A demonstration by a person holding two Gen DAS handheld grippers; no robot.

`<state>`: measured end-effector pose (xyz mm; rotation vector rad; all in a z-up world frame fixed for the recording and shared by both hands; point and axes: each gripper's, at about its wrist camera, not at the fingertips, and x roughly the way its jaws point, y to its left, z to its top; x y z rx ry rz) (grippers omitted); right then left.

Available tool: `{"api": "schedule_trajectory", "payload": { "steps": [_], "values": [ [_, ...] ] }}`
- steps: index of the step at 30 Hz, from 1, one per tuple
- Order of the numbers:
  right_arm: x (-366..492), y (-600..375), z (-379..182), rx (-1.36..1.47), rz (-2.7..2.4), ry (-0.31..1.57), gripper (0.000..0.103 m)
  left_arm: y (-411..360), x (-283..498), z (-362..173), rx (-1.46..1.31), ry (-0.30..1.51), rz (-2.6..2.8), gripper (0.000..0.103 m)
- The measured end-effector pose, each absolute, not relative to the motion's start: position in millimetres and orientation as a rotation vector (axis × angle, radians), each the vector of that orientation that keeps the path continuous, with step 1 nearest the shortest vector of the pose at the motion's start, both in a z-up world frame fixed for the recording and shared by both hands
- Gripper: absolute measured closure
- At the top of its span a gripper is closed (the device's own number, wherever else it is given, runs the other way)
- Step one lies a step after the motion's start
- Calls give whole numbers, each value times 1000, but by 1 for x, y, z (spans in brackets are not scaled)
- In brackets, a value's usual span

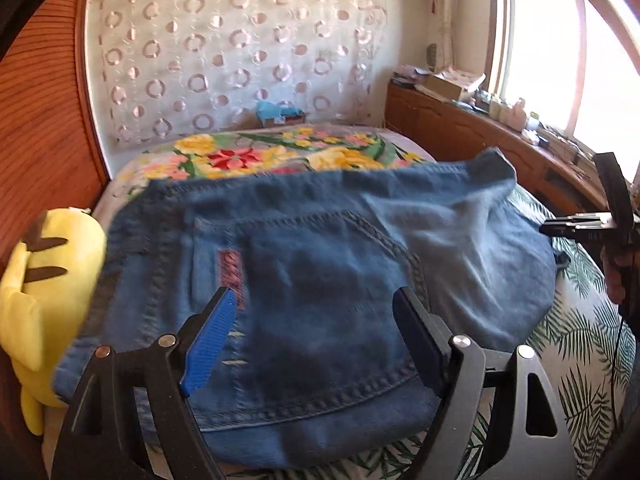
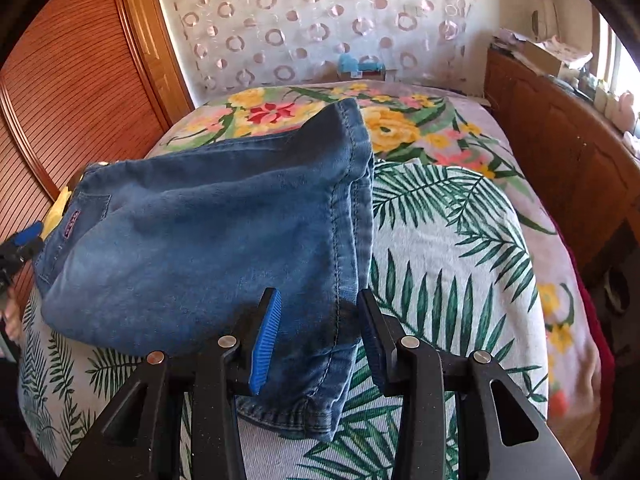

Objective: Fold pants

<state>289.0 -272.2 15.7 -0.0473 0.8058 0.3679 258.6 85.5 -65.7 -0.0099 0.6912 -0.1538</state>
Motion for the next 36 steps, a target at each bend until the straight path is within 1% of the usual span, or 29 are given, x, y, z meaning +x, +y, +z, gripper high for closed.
{"api": "schedule_trajectory", "payload": {
  "steps": [2,3,5,6,9,14,22,23,24,25,27,28,30,33,36],
  "values": [
    [289,-272,13,-47,373,818,64,83,259,-70,-9,698,-159,22],
    [289,-272,12,-47,379,822,76,82,259,-72,-11,701,-164,22],
    [286,-270,12,-52,386,828,90,81,260,-75,-11,709,-167,22],
    [284,-269,13,-53,399,823,94,81,262,-77,-10,718,-168,22],
    [274,-268,20,-65,424,801,98,81,261,-77,-28,722,-175,22],
    [244,-278,37,-52,413,756,98,82,257,-76,-29,710,-179,22],
    [231,-282,14,-52,369,802,98,83,257,-77,-28,723,-170,22],
    [232,-283,12,-40,365,801,97,83,257,-77,-26,724,-167,22],
    [233,-281,12,-35,361,798,91,83,260,-77,-23,726,-164,22],
    [234,-280,11,-34,354,793,89,83,260,-76,-21,728,-161,22],
    [239,-277,7,-37,350,797,75,83,261,-76,-18,730,-158,22],
    [242,-275,5,-35,351,800,73,83,261,-76,-16,729,-156,22],
    [243,-276,-2,-23,338,819,63,83,261,-76,-10,728,-151,22],
    [241,-276,-6,-21,329,823,57,82,262,-77,-2,730,-148,22],
    [238,-274,-6,-22,325,821,55,82,264,-78,2,737,-145,22]
  ]
}}
